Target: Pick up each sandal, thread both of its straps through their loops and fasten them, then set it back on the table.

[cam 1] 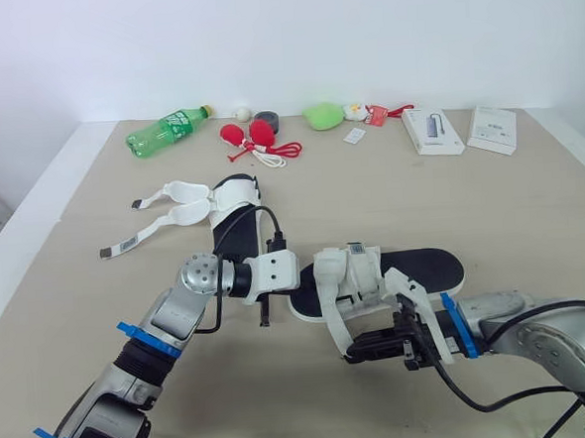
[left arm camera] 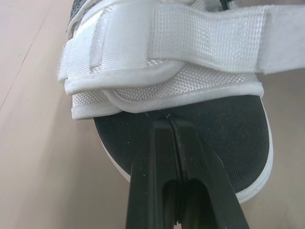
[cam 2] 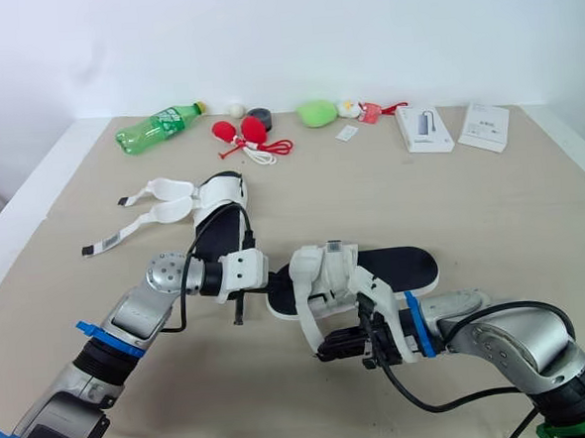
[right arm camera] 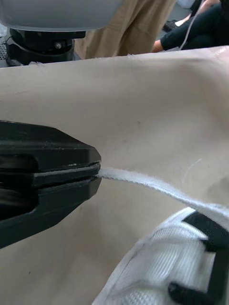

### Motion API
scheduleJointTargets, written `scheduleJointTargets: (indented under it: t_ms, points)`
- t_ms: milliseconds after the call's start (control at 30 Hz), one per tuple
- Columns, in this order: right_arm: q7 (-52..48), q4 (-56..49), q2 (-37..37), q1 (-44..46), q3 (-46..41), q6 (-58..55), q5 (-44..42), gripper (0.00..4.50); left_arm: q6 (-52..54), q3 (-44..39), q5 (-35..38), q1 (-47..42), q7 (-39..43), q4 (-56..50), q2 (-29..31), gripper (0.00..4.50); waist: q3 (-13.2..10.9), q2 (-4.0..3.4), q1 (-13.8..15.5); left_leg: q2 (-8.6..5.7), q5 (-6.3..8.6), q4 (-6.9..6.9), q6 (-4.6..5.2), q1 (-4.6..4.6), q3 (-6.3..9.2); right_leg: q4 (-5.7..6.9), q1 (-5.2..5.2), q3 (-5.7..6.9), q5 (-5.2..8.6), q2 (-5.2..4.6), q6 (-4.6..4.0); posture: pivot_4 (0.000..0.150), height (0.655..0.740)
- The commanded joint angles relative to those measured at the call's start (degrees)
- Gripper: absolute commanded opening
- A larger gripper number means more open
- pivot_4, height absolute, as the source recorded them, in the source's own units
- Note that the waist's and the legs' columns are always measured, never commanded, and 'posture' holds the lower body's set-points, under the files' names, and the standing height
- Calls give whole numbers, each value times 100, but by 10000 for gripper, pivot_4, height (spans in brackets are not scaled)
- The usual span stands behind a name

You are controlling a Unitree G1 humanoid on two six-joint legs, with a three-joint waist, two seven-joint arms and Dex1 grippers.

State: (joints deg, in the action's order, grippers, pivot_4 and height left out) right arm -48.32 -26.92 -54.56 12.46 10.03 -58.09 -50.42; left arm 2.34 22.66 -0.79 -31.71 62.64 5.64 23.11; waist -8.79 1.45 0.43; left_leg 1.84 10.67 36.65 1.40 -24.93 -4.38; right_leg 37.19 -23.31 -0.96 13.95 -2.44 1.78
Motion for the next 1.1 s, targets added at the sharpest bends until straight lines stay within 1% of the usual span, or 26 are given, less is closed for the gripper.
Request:
scheduleJointTargets:
  t_ms: [33, 67, 167, 233, 333, 433, 533, 633, 733, 933, 1100]
  points:
    - [31, 44, 74, 146, -327, -267, -179, 313, 17, 162, -66, 67, 40, 42, -11, 0, 0, 0, 0, 0, 0, 0, 0, 0, 0, 0, 0, 0, 0, 0, 0, 1500, 7400]
    - [37, 63, 107, 166, -378, -364, -241, 313, 17, 163, -67, 65, 37, 43, -14, 0, 0, 0, 0, 0, 0, 0, 0, 0, 0, 0, 0, 0, 0, 0, 0, 1500, 7400]
    - [176, 326, 366, 609, -929, -1036, -1168, 313, 18, 163, -64, 65, 41, 40, -14, 0, 0, 0, 0, 1, 0, 0, 0, 0, 0, 0, 0, -1, -5, 1, -4, 1500, 7400]
    - [359, 607, 492, 1190, -1223, -1464, -1685, 313, 15, 161, -63, 71, 44, 39, -8, 0, 0, -1, -2, 1, -1, 3, 2, 0, -4, 0, -2, -5, -20, 1, -11, 1500, 7400]
    - [614, 1053, 668, 2069, -1341, -1866, -1949, 313, -1, 160, -67, 54, 43, 82, -17, 0, 0, 0, -2, 4, -2, 7, 3, -1, -7, 0, -3, -4, -22, 0, -10, 1500, 7400]
    - [840, 1600, 926, 2753, -1294, -2127, -1887, 313, -27, 170, -76, 31, 34, 133, -41, 0, 2, 2, -3, 5, -2, 5, 3, 0, -3, -2, 0, -1, -22, 0, -18, 1500, 7400]
    - [819, 1822, 960, 2964, -1025, -2214, -1493, 313, -41, 181, -87, 9, 21, 167, -79, 0, 2, 1, 16, 3, -2, 4, 4, -9, 0, -2, -6, -1, -25, 0, -26, 1500, 7400]
    - [643, 1849, 861, 2854, -651, -2220, -1133, 313, -56, 172, -94, 1, 18, 192, -101, 0, 3, 0, 20, -9, 3, 3, 12, -20, 2, -3, -11, -2, -22, -10, -9, 1500, 7400]
    - [508, 1841, 835, 2736, -483, -2174, -878, 313, -58, 154, -100, 22, 23, 179, -92, 0, 3, 0, 20, -12, 9, 5, 22, -23, -3, -5, -11, -3, -30, -15, 9, 1500, 7400]
    - [344, 1878, 842, 2737, -423, -2206, -594, 313, -38, 138, -109, 56, 25, 144, -66, 0, 3, 0, 14, -7, 9, 10, 22, -19, -1, -4, -11, 0, -33, -10, 6, 1500, 7400]
    - [355, 1855, 946, 2740, -538, -2423, -611, 313, -47, 139, -115, 31, 25, 174, -74, 0, 3, 0, 14, -8, 9, 9, 22, -20, -2, -4, -11, 0, -32, -11, 5, 1500, 7400]
